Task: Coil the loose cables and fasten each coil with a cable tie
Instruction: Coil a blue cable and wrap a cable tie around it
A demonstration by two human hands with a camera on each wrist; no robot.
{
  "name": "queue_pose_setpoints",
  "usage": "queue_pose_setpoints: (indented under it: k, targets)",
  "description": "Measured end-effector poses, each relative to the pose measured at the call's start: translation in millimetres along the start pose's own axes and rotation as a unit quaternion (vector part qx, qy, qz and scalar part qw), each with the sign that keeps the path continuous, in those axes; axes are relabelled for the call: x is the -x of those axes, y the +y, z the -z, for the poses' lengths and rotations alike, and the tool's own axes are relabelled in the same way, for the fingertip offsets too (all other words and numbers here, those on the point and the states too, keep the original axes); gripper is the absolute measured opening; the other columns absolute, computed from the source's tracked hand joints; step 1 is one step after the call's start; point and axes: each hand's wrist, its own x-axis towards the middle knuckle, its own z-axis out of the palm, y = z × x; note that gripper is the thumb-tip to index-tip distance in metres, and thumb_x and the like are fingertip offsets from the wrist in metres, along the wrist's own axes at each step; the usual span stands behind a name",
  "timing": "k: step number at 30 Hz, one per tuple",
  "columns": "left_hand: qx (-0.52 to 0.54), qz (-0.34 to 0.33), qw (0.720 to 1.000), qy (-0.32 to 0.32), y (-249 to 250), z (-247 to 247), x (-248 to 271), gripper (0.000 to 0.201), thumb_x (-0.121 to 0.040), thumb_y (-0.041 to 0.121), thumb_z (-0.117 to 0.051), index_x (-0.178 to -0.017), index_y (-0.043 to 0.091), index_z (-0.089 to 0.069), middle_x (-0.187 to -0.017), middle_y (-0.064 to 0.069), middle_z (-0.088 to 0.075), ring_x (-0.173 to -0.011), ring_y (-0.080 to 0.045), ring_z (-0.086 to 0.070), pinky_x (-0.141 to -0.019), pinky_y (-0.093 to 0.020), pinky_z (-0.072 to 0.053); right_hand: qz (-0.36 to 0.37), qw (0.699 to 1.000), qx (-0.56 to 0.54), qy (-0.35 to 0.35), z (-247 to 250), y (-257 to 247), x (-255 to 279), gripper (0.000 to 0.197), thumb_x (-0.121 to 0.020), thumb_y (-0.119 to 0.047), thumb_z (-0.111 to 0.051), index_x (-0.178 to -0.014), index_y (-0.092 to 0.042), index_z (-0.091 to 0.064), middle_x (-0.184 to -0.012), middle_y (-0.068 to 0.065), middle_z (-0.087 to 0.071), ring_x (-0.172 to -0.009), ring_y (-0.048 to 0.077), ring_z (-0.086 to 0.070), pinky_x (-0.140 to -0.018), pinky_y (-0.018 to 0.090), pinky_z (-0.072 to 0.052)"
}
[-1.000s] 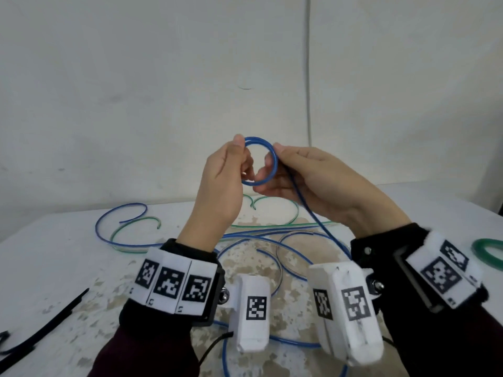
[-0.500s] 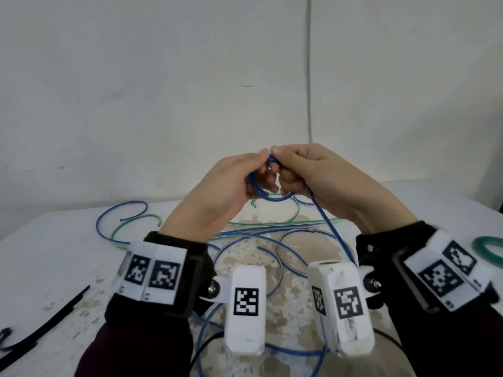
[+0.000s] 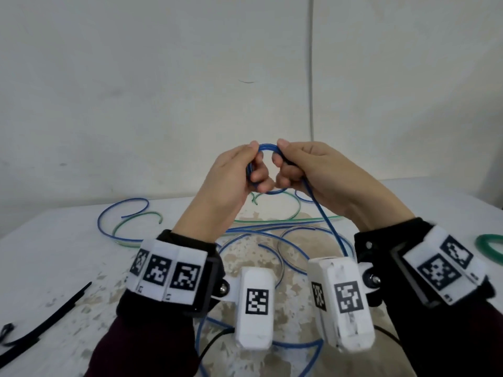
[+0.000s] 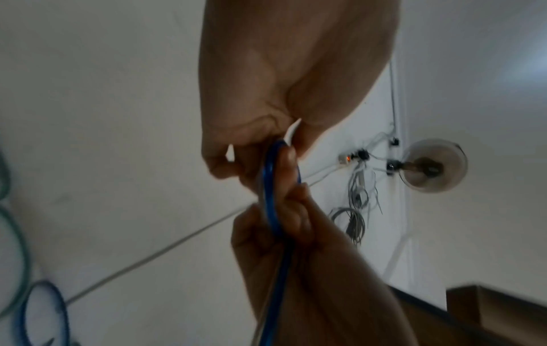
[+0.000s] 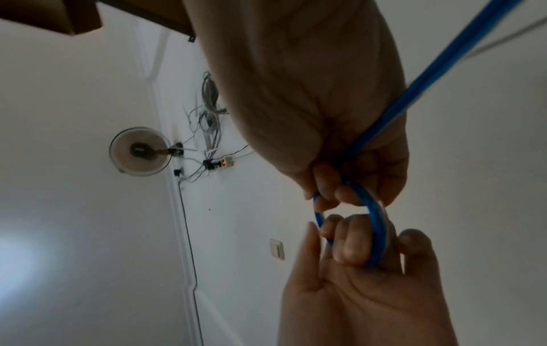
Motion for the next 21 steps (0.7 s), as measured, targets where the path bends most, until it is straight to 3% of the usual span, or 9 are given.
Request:
queue_pose_setpoints:
  k: [2, 4, 6, 8, 11, 13, 15, 18, 21]
  targets:
    - [0.003, 0.048, 0.996, -0.073, 3.4, 6.6, 1.8, 0.038, -0.102, 0.028, -0.034, -0.072, 0.008, -0.047, -0.057, -0.002, -0.037, -0.048, -0.015, -0.045, -0.055, -0.022, -0.044, 0.01, 0.998, 0.056, 0.005, -1.4, 1.3, 0.2, 0.038, -0.102, -0.026, -0.038, -0.07, -0.011, -0.051, -0.047, -0.008, -0.031, -0.044, 0.008, -0.036, -0.052, 0.012, -0.039]
    - [0.008, 0.05, 0.995, -0.087, 5.7, 13.2, 3.4, 0.034, -0.102, 0.023, -0.035, -0.075, 0.007, -0.047, -0.058, 0.002, -0.046, -0.049, -0.011, -0.039, -0.054, -0.02, -0.039, 0.024, 0.995, 0.098, 0.003, -4.0, 1.4, 1.3, 0.038, -0.101, -0.027, -0.043, -0.068, -0.011, -0.053, -0.047, -0.007, -0.033, -0.043, 0.008, -0.035, -0.05, 0.012, -0.037]
    - [-0.008, 0.024, 0.998, -0.049, 4.6, 13.5, 3.8, 0.035, -0.102, 0.019, -0.034, -0.071, 0.007, -0.046, -0.053, 0.006, -0.044, -0.05, -0.009, -0.025, -0.053, -0.019, -0.026, 0.033, 0.994, 0.105, 0.005, -6.6, -0.4, 2.1, 0.035, -0.099, -0.027, -0.046, -0.07, -0.011, -0.059, -0.046, -0.006, -0.044, -0.047, 0.01, -0.046, -0.056, 0.015, -0.043]
    - [-0.022, -0.015, 1.0, 0.009, 2.0, 4.5, 3.8, 0.036, -0.103, 0.021, -0.036, -0.069, 0.01, -0.044, -0.056, -0.006, -0.033, -0.055, -0.015, -0.018, -0.056, -0.025, -0.023, 0.026, 0.999, 0.041, 0.002, -5.9, -3.1, 2.0, 0.036, -0.099, -0.027, -0.044, -0.074, -0.009, -0.062, -0.051, -0.001, -0.056, -0.051, 0.013, -0.056, -0.063, 0.018, -0.05]
    - [0.01, -0.036, 0.999, 0.028, 2.5, -7.3, 3.4, 0.036, -0.103, 0.019, -0.035, -0.069, 0.01, -0.041, -0.069, -0.01, -0.028, -0.053, -0.012, -0.021, -0.051, -0.021, -0.025, 0.012, 1.0, -0.014, 0.005, -0.9, -8.2, 2.4, 0.04, -0.102, -0.028, -0.036, -0.072, -0.009, -0.057, -0.046, -0.005, -0.039, -0.043, 0.01, -0.042, -0.061, 0.018, -0.048]
    - [0.022, -0.01, 0.999, -0.033, 6.1, -4.9, 4.4, 0.033, -0.102, 0.018, -0.036, -0.07, 0.01, -0.04, -0.069, -0.007, -0.032, -0.048, -0.01, -0.028, -0.048, -0.019, -0.031, 0.008, 1.0, 0.015, 0.004, 0.7, -11.5, 4.7, 0.041, -0.102, -0.028, -0.038, -0.068, -0.011, -0.052, -0.046, -0.008, -0.026, -0.04, 0.008, -0.027, -0.051, 0.015, -0.039]
    - [0.012, 0.023, 0.995, -0.099, 10.0, 1.7, 6.8, 0.032, -0.101, 0.02, -0.037, -0.071, 0.009, -0.042, -0.072, -0.008, -0.035, -0.044, -0.009, -0.033, -0.049, -0.02, -0.035, -0.004, 0.999, 0.048, -0.002, -1.9, -12.1, 6.5, 0.042, -0.101, -0.027, -0.04, -0.064, -0.011, -0.049, -0.044, -0.009, -0.024, -0.038, 0.008, -0.022, -0.043, 0.013, -0.034]
    - [-0.004, 0.021, 0.998, -0.052, 10.2, 8.4, 8.6, 0.036, -0.102, 0.022, -0.036, -0.068, 0.01, -0.041, -0.059, 0.002, -0.035, -0.046, -0.008, -0.022, -0.052, -0.021, -0.019, -0.02, 0.999, 0.027, 0.005, -9.1, -10.1, 5.0, 0.041, -0.101, -0.027, -0.04, -0.067, -0.011, -0.055, -0.044, -0.005, -0.037, -0.039, 0.01, -0.042, -0.051, 0.018, -0.048]
    - [-0.002, -0.022, 1.0, 0.02, 9.2, 5.6, 6.7, 0.038, -0.103, 0.025, -0.036, -0.067, 0.013, -0.039, -0.058, 0.002, -0.021, -0.056, -0.016, -0.014, -0.056, -0.026, -0.017, -0.007, 0.999, -0.038, -0.006, -7.5, -9.8, 4.0, 0.038, -0.103, -0.023, -0.035, -0.078, -0.007, -0.06, -0.055, 0.001, -0.054, -0.054, 0.011, -0.058, -0.066, 0.023, -0.057]
